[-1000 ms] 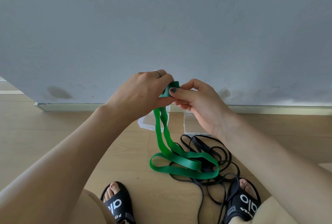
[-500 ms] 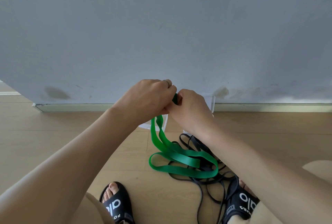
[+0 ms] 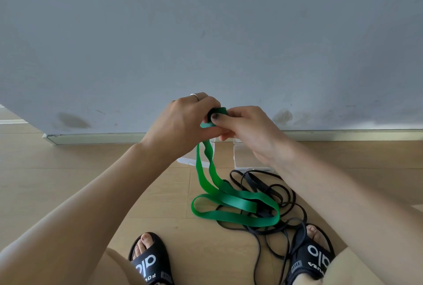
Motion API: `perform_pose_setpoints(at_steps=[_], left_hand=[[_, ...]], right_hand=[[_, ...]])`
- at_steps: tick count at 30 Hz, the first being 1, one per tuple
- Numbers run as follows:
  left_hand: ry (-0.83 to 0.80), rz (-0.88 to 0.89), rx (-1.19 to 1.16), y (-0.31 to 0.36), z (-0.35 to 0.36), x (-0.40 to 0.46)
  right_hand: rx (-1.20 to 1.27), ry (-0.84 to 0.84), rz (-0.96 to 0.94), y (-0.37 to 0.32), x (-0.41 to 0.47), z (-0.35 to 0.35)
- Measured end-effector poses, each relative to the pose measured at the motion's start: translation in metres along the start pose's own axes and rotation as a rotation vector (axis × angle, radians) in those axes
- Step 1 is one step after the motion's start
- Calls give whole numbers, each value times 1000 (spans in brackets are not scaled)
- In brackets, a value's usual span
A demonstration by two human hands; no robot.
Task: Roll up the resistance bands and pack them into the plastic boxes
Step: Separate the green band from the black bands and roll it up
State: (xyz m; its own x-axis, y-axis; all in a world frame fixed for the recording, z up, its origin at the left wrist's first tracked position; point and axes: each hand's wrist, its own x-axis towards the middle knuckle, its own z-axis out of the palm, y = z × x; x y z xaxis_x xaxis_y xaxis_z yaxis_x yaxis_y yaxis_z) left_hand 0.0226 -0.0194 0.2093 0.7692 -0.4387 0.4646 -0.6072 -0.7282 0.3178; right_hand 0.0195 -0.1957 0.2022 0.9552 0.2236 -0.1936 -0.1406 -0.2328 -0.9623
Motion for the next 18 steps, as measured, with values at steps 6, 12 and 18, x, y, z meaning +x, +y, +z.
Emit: perform_pose_setpoints(at_steps=[6, 12, 18], left_hand=[[73, -82, -175, 5, -8, 0], [76, -135, -234, 9, -11, -5], [10, -111, -251, 11, -18, -7]], right_hand=[[292, -124, 28, -4, -4, -12], [537, -204, 142, -6, -9, -12], [689, -249, 256, -6, -15, -11]])
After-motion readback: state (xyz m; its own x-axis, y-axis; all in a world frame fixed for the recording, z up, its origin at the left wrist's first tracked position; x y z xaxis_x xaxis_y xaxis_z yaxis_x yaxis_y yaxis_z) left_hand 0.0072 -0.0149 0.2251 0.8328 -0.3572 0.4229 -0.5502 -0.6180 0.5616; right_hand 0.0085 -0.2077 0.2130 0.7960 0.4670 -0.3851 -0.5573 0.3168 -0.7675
